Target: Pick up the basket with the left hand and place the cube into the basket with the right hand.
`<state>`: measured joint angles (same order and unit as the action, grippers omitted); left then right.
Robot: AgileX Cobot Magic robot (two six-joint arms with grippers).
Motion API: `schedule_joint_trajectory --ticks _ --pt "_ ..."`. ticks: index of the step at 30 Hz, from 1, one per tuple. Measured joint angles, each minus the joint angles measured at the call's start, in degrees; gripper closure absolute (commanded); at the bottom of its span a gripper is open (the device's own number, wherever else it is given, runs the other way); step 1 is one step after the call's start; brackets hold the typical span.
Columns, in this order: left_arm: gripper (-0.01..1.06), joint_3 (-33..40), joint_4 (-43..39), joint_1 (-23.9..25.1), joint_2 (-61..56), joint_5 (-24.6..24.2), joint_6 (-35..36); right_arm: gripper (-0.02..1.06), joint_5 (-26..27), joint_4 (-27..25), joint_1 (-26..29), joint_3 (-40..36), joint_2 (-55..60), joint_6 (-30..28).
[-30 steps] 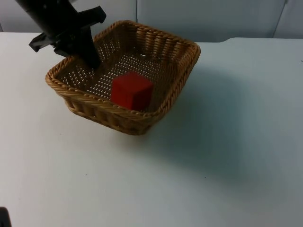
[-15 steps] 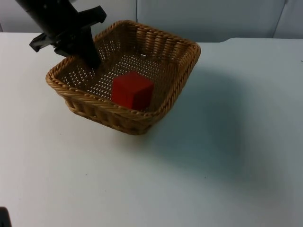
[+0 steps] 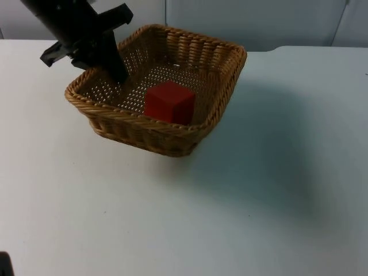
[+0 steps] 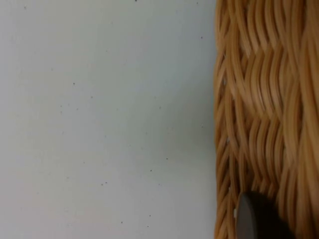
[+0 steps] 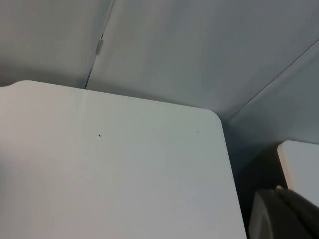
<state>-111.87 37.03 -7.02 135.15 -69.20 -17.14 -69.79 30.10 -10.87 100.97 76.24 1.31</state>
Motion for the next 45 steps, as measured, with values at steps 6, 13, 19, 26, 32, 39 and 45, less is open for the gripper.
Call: schedule_joint_trajectory --ticks 6,13,19,26,32,39,45 --pt "1.05 0.00 0.37 0.00 1.66 0.00 -0.95 1.04 -0.11 -0.21 0.00 0.00 0.00 0.00" --pt "1.03 0.00 2.04 0.00 3.87 0.00 -4.17 1.04 -0.11 -0.21 0.00 0.00 0.00 0.00" --pt "0.77 0.00 4.53 0.00 6.07 0.00 -6.18 1.04 0.14 -0.21 0.00 0.00 0.00 0.00" --pt "0.35 0.10 6.39 0.00 6.28 0.00 -12.14 1.04 0.94 -0.21 0.00 0.00 0.00 0.00" --pt "0.30 -0.35 6.61 0.00 6.28 0.55 -18.04 1.04 0.94 -0.77 0.00 0.00 0.00 0.00" --pt "0.33 -9.64 4.62 0.00 6.18 5.21 -20.90 1.04 0.94 -1.94 0.00 0.00 0.00 0.00" --pt "1.05 -20.17 -1.50 0.00 6.18 4.25 -16.76 1.04 0.73 -2.17 0.00 0.00 0.00 0.00"
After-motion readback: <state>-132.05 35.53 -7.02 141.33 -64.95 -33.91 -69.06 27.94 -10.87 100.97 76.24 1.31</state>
